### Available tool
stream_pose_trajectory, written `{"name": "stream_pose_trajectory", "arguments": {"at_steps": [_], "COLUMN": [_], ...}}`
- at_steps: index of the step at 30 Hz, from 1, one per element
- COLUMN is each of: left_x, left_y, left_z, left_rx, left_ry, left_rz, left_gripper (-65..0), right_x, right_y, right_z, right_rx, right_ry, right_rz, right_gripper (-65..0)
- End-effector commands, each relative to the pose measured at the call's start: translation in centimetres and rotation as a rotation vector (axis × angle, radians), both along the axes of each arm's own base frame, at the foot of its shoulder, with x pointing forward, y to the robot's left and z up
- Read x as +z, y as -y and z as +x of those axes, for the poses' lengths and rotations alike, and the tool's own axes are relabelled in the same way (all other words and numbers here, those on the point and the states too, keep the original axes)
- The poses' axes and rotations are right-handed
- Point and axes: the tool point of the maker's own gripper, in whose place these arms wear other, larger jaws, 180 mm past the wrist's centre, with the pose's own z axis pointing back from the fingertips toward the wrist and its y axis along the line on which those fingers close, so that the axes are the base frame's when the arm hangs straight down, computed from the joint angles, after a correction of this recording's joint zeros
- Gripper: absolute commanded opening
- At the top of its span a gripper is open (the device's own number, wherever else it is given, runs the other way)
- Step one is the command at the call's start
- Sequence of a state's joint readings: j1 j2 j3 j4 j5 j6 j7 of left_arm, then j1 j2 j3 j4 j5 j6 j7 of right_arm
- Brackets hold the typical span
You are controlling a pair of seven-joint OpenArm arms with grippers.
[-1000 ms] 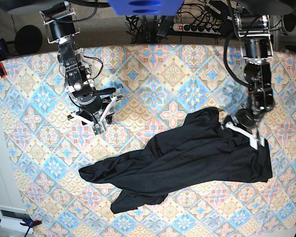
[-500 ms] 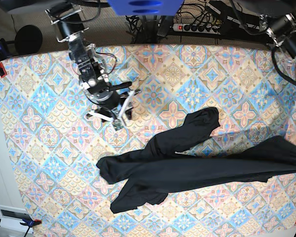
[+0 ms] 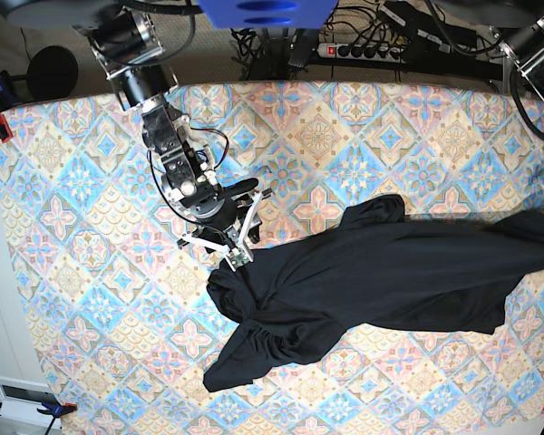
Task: Layout the t-shirt on the table in an organized manner, then fold the t-shirt properly
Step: 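Release the shirt with the left gripper and regrasp a sleeve, then pull the shirt taut between both grippers, stretching it wide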
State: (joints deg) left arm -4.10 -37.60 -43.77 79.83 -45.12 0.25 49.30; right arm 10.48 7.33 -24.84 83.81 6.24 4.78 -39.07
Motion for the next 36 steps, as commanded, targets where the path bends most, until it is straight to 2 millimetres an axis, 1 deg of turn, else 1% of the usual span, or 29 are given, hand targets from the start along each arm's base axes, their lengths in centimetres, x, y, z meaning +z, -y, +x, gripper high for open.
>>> {"name": "stream_pose_trajectory", "arguments": {"at_steps": [1, 3, 6, 8, 9, 11, 13, 16, 18, 20, 22, 25, 27, 29, 32, 34, 36], "left_x": [2.9, 2.9, 2.6, 2.5, 2.5, 2.4, 2.3, 1.9, 1.8, 1.7, 0.9, 0.7, 0.7, 0.3, 0.2, 0.2, 0.2], "left_y": [-1.3, -1.6, -2.0, -2.0, -1.9, -1.9, -1.9, -1.3, -1.1, -1.0, -0.6, -0.5, -0.4, -0.1, -0.1, -0.1, -0.1], "left_z": [0.3, 0.2, -0.2, -0.2, -0.1, -0.1, -0.1, 0.3, 0.4, 0.4, 0.4, 0.4, 0.5, 0.5, 0.5, 0.5, 0.5], "left_rx": [0.015, 0.025, 0.038, 0.039, 0.036, 0.036, 0.037, 0.015, 0.01, 0.01, 0.009, 0.009, 0.007, 0.007, 0.006, 0.006, 0.006], "left_ry": [0.058, 0.044, 0.015, 0.013, 0.012, 0.012, 0.011, -0.004, -0.008, -0.008, -0.009, -0.01, -0.011, -0.011, -0.011, -0.011, -0.011], "left_rz": [0.069, 0.091, 0.119, 0.12, 0.118, 0.116, 0.116, 0.118, 0.118, 0.115, 0.096, 0.093, 0.091, 0.081, 0.079, 0.079, 0.079], "left_gripper": [-65.0, -65.0, -65.0, -65.0, -65.0, -65.0, -65.0, -65.0, -65.0, -65.0, -65.0, -65.0, -65.0, -65.0, -65.0, -65.0, -65.0], "right_x": [1.8, 2.1, 3.1, 3.7, 3.8, 4.0, 4.0, 5.3, 5.2, 4.9, 4.8, 4.7, 4.2, 3.9, 3.1, 2.4, 1.8], "right_y": [-0.3, -0.1, 0.4, 1.8, 2.5, 3.2, 3.6, 3.8, 3.2, 2.4, 2.3, 2.3, 1.7, 1.0, 0.4, 0.6, 1.0], "right_z": [1.7, 2.6, 4.4, 5.9, 6.4, 7.1, 7.5, 9.1, 9.0, 8.5, 8.4, 8.4, 8.1, 8.2, 8.5, 8.5, 8.7], "right_rx": [0.004, -0.001, -0.013, -0.054, -0.073, -0.092, -0.096, -0.091, -0.035, 0.028, 0.039, 0.041, 0.064, 0.096, 0.127, 0.127, 0.122], "right_ry": [0.055, 0.064, 0.089, 0.099, 0.099, 0.099, 0.098, 0.123, 0.11, 0.1, 0.096, 0.094, 0.085, 0.078, 0.07, 0.057, 0.039], "right_rz": [0.017, 0.01, 0.001, -0.001, -0.003, -0.004, -0.013, -0.022, -0.03, -0.035, -0.035, -0.036, -0.049, -0.076, -0.1, -0.105, -0.118], "right_gripper": [-44.3, -44.3, -44.0, -43.9, -43.9, -42.7, -39.9, -31.8, -28.3, -26.4, -26.2, -26.2, -26.2, -26.2, -26.2, -26.3, -27.8]}}
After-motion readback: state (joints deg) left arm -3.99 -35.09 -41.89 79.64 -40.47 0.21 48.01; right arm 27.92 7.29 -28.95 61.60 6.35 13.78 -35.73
